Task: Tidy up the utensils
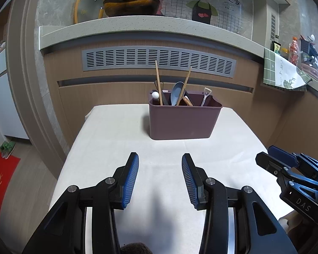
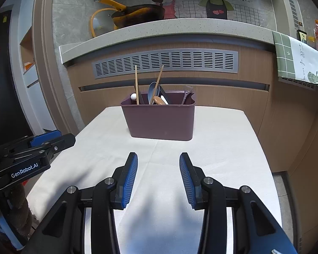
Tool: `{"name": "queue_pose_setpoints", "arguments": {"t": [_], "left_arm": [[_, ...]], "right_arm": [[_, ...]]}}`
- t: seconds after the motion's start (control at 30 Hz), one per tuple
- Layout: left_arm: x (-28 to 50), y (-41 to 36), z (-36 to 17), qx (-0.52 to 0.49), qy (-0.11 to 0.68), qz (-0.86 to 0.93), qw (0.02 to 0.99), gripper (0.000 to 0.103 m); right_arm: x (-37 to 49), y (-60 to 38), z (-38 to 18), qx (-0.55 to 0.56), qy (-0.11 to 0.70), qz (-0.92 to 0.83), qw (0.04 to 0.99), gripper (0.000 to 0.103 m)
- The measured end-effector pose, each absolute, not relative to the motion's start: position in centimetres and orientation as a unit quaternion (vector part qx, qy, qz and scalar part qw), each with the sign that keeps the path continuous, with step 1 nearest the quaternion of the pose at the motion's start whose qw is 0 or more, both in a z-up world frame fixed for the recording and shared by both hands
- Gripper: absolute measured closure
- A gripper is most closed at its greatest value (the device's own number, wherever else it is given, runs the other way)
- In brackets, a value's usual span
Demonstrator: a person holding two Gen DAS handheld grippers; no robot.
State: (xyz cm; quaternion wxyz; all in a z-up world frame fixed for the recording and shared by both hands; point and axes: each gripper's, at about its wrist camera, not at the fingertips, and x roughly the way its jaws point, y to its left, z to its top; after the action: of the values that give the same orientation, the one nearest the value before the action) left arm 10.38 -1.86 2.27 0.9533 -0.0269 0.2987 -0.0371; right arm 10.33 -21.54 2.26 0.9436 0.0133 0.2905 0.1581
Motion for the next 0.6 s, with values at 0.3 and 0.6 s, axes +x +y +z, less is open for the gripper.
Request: {"name": "queue_pose_setpoints", "arguments": {"t": [0.3,0.6], "left_arm": [[10.23,-1.85,2.41,-0.019,0.291,-0.039,0.956,0.06],[10.4,-1.49,2.22,-0.024,0.303,-0.044,0.952,0.06]], "right_arm": [[10.32,-21.67,2.39,0.014,0.289,0.157,0.944,0.064],[10.32,-21.87,2.49,0.015,0.288,0.152,0.945,0.064]]}}
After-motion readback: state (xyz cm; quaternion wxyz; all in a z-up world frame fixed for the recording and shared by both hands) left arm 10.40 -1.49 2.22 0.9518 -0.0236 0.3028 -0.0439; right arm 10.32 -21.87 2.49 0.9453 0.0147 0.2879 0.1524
